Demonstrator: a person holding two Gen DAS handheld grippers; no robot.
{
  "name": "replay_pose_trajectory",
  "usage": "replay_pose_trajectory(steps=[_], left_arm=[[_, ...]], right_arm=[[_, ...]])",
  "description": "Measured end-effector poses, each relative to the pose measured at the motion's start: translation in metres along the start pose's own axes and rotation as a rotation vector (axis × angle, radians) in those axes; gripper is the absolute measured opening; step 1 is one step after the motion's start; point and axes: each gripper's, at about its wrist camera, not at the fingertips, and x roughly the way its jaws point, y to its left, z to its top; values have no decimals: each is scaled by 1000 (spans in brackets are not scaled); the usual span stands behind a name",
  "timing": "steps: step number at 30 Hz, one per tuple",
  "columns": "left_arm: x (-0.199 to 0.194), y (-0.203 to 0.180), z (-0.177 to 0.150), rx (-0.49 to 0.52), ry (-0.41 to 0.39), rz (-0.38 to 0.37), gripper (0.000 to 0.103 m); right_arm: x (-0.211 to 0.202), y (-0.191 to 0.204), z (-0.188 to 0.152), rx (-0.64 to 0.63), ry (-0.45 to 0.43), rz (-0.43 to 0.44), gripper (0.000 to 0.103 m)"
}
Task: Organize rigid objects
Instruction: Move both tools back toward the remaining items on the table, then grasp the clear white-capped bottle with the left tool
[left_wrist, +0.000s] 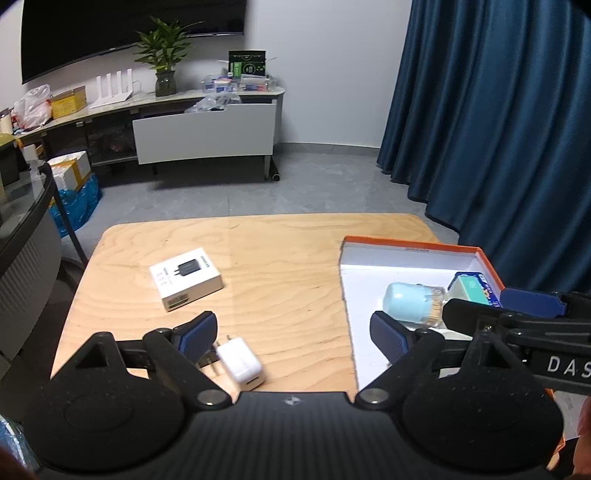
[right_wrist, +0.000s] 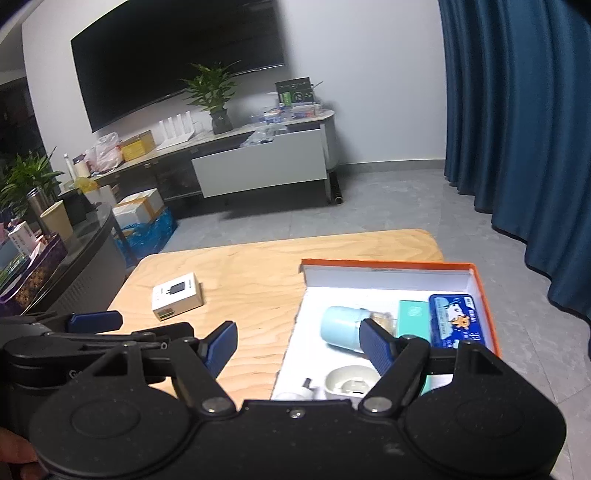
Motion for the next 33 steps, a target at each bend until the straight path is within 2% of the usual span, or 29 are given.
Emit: replay_pose_trajectory(steps=[11,16,19,22,31,33], left_arm=[[-5,27,-11,-44,4,16,92],[-10,55,-22,-91,-8,32,96],[-10,75,-33,-124,13,70,96],[-14,90,-47,-162,25,66,97],[-23,82,-93,-55,73,49,100],[-19,81,-100,-25,87,69,99]], right_arm=[[10,22,-7,-19,24,31,87],[11,26,-12,-26,34,46,87],[13,26,-17,-24,43,55,87],[15,27,-22,-23,60,66,87],[19,32,-26,-28,74,77,87],[19,33,-26,-32,75,78,87]])
